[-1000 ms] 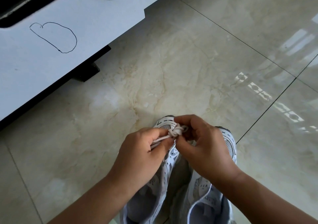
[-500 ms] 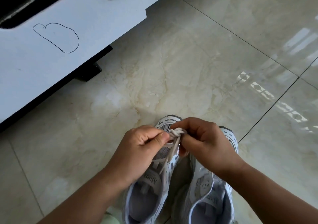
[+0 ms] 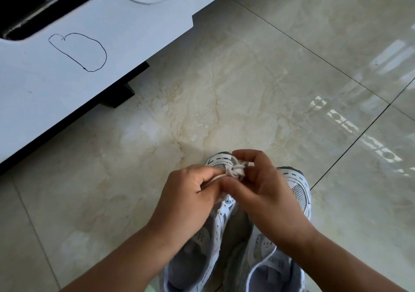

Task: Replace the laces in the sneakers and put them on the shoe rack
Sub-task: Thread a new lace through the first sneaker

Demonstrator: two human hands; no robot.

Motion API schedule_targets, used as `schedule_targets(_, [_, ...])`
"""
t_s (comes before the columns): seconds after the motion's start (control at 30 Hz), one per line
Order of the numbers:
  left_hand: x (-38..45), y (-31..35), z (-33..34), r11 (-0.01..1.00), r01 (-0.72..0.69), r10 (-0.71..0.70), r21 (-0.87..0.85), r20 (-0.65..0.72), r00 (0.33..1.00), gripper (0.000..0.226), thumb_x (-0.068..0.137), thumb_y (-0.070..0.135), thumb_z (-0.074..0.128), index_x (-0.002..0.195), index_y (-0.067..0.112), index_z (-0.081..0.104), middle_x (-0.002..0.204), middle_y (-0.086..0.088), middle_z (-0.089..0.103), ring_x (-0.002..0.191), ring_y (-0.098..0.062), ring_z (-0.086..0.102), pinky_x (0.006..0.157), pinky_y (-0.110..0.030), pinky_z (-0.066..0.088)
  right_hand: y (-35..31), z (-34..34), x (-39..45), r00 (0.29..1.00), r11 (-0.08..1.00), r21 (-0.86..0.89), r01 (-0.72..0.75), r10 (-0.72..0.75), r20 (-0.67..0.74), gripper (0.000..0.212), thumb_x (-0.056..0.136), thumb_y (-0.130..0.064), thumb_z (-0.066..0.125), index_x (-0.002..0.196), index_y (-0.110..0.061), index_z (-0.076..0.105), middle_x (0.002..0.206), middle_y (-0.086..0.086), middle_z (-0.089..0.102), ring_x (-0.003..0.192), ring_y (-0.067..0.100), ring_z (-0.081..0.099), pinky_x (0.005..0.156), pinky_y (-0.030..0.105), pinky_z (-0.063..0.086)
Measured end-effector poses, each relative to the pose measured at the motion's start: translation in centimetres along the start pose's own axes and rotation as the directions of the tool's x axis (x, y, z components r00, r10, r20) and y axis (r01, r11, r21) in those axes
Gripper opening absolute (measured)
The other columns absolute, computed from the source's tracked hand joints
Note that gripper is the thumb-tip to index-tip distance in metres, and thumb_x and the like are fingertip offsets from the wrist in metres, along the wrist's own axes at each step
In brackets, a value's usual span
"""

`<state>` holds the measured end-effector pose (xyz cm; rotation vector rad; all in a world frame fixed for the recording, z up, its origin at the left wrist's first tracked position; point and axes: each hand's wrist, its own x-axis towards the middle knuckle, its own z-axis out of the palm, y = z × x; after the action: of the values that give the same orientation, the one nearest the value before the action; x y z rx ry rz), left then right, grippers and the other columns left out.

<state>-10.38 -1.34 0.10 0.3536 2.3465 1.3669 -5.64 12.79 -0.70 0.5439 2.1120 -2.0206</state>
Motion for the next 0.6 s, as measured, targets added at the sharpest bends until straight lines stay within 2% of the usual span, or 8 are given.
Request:
schedule_targets(0.1, [0.1,-0.4,-0.1,0.988,-0.103,0.101,0.117,0.029,0.995,0.022,0.085,0.035,0.062,0.088,0.018,0.076,0.063,0.012,0.056,0.063,-0.006,0.057,0.054,-0.01,0.039,0.1,-0.1,0.2,0.999,0.996,-0.077,0.049,-0.048,0.012,0.03,0.086,-0.01,0.062,0.111,-0.025,0.052,0.081,0.005,0.07,0.073,0.025,0.066,0.069,0.045,0.054])
schedule_targets(0.13, [0.1,-0.7,-0.3,0.979,-0.128,0.122,0.161,0.046,0.992,0.023,0.086,0.035,0.061,0.086,0.017,0.075,0.062,0.012,0.052,0.062,-0.006,0.054,0.054,-0.007,0.035,0.3,-0.3,0.3,0.996,0.986,-0.138,0.093,-0.091,0.022,0.03,0.088,-0.008,0.059,0.113,-0.023,0.052,0.078,0.001,0.07,0.068,0.018,0.065,0.065,0.036,0.055])
schedule_targets(0.2, [0.3,-1.3,-0.7,0.965,-0.129,0.122,0.227,0.046,0.992,0.022,0.086,0.034,0.061,0.085,0.017,0.075,0.062,0.01,0.05,0.063,-0.008,0.053,0.054,-0.009,0.035,0.6,-0.4,0.5,0.971,0.907,-0.348,0.238,-0.23,0.065,0.032,0.09,-0.01,0.053,0.121,-0.017,0.051,0.074,-0.011,0.067,0.059,0.0,0.057,0.055,0.011,0.044])
schedule_targets(0.23, [0.3,-1.6,-1.0,0.96,-0.12,0.113,0.252,0.043,0.993,0.023,0.086,0.036,0.062,0.086,0.018,0.075,0.063,0.009,0.052,0.063,-0.009,0.053,0.054,-0.011,0.036,0.8,-0.4,0.7,0.955,0.842,-0.454,0.293,-0.278,0.102,0.036,0.089,-0.013,0.051,0.125,-0.014,0.049,0.075,-0.012,0.065,0.056,-0.004,0.05,0.054,0.007,0.038])
schedule_targets(0.3, [0.4,-2.1,-1.4,0.947,-0.111,0.102,0.302,0.046,0.994,0.03,0.083,0.044,0.056,0.089,0.021,0.076,0.064,0.009,0.055,0.063,-0.008,0.053,0.055,-0.017,0.039,0.9,-0.4,0.8,0.944,0.766,-0.553,0.329,-0.283,0.169,0.045,0.086,-0.017,0.045,0.131,-0.01,0.045,0.073,-0.01,0.062,0.055,-0.004,0.042,0.055,0.005,0.035])
schedule_targets(0.4, [0.7,-2.8,-2.0,0.937,-0.07,0.063,0.343,0.032,0.998,0.036,0.079,0.049,0.052,0.091,0.024,0.075,0.064,0.014,0.055,0.064,-0.003,0.054,0.056,-0.017,0.039,0.9,-0.4,1.0,0.95,0.742,-0.593,0.312,-0.246,0.192,0.046,0.087,-0.02,0.041,0.132,-0.011,0.043,0.063,-0.017,0.051,0.052,-0.001,0.044,0.051,0.009,0.035])
schedule_targets(0.5, [0.8,-3.4,-2.3,0.943,-0.014,0.017,0.334,-0.007,1.0,0.033,0.078,0.046,0.054,0.089,0.024,0.076,0.064,0.013,0.058,0.062,-0.003,0.056,0.056,-0.02,0.041,1.0,-0.4,0.7,0.954,0.742,-0.599,0.301,-0.238,0.184,0.042,0.085,-0.021,0.043,0.126,-0.014,0.052,0.072,-0.004,0.066,0.061,0.011,0.058,0.054,0.019,0.04])
schedule_targets(0.6, [0.7,-3.8,-2.2,0.945,0.011,-0.002,0.327,-0.029,1.0,0.015,0.083,0.029,0.065,0.087,0.02,0.076,0.067,0.008,0.065,0.063,-0.007,0.059,0.058,-0.023,0.044,1.3,-0.2,0.6,0.959,0.752,-0.595,0.283,-0.237,0.157,0.038,0.088,-0.02,0.046,0.125,-0.015,0.055,0.078,0.001,0.069,0.064,0.014,0.059,0.054,0.013,0.036])
